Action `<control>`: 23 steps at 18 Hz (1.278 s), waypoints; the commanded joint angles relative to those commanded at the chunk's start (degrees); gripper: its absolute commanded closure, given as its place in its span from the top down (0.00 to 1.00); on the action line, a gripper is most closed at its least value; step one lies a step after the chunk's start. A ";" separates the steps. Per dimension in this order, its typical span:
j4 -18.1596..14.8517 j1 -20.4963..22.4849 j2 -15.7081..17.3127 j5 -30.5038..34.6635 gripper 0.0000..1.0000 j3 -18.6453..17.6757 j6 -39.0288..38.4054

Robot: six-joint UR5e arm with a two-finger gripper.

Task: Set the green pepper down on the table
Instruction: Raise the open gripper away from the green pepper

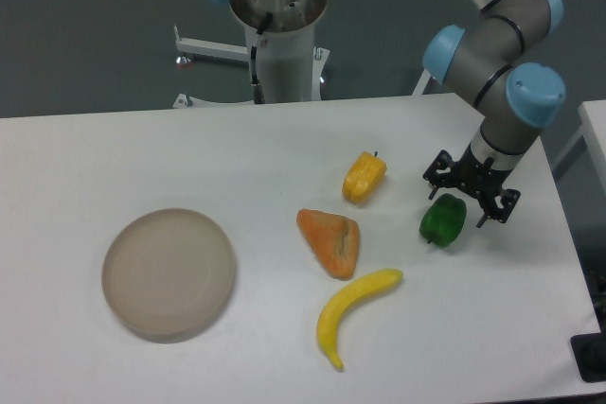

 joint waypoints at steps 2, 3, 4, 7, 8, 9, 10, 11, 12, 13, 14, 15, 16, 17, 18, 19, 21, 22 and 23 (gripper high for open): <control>0.61 1.06 0.62 -0.18 1.00 0.35 0.97; 0.62 1.24 0.62 -0.18 1.00 0.96 1.14; 0.62 1.41 0.62 -0.09 1.00 1.75 1.15; 0.79 1.95 0.88 -0.09 1.00 3.16 1.15; 0.88 1.51 0.80 -0.09 1.00 3.43 1.15; 0.88 1.24 0.62 -0.09 1.00 3.69 1.15; 1.14 0.81 0.53 -0.09 1.00 4.04 1.15; 2.10 -0.07 0.36 -0.09 1.00 4.57 1.23; 3.50 -0.60 0.18 -0.09 1.00 4.75 1.84; 4.39 -1.13 0.18 -0.09 1.00 4.75 2.63; 4.83 -1.48 0.36 0.09 1.00 4.75 3.25; 4.92 -2.01 0.44 0.26 1.00 4.84 3.69; 4.92 -2.53 0.44 1.74 1.00 5.27 3.87; 5.01 -3.58 0.27 3.93 1.00 5.71 3.96; 4.92 -5.33 0.01 5.78 1.00 6.41 3.96; 4.84 -6.48 -0.26 7.28 1.00 6.85 3.96; 4.83 -7.02 -0.78 8.08 1.00 7.91 3.96; 4.83 -7.28 -1.13 8.52 1.00 8.17 3.96; 4.92 -7.55 -1.40 9.83 1.00 8.44 3.96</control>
